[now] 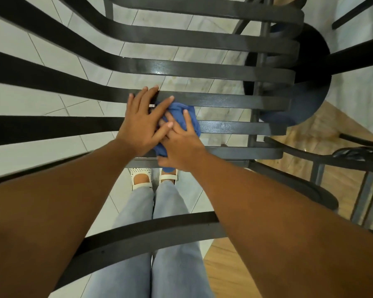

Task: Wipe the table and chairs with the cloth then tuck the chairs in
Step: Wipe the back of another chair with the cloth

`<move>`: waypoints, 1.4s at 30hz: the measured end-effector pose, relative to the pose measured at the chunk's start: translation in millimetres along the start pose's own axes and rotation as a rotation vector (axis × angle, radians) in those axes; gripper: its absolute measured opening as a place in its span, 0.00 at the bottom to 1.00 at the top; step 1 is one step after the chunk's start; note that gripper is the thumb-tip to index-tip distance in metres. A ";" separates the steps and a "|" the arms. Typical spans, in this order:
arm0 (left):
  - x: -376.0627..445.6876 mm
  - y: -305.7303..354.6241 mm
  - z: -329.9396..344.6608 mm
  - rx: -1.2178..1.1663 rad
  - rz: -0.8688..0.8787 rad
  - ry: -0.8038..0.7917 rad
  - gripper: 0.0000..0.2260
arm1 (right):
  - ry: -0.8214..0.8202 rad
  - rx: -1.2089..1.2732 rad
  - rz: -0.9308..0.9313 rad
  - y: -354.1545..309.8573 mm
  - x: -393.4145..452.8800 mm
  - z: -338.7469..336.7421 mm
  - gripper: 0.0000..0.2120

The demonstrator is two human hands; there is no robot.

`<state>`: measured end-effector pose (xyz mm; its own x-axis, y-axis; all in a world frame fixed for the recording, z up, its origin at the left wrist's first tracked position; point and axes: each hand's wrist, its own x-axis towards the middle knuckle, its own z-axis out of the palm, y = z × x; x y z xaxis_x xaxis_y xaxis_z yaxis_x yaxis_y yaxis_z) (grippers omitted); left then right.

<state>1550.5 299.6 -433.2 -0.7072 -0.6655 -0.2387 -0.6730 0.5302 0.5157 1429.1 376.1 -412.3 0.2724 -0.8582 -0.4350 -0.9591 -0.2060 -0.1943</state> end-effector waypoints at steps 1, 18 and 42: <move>-3.4 -0.6 3.2 0.035 -0.003 -0.001 0.29 | -0.025 -0.021 0.026 9.3 -8.4 1.5 0.41; 2.2 -3.7 11.6 0.335 -0.116 -0.068 0.46 | -0.080 -0.297 0.217 52.3 -45.6 12.0 0.58; 42.3 75.5 39.4 0.341 -0.117 -0.150 0.43 | -0.333 0.049 0.698 97.9 -88.8 -4.5 0.61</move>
<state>1461.2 332.2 -436.9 -0.6284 -0.6610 -0.4101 -0.7663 0.6165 0.1807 1310.7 430.0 -388.8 -0.3776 -0.5933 -0.7109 -0.9147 0.3585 0.1866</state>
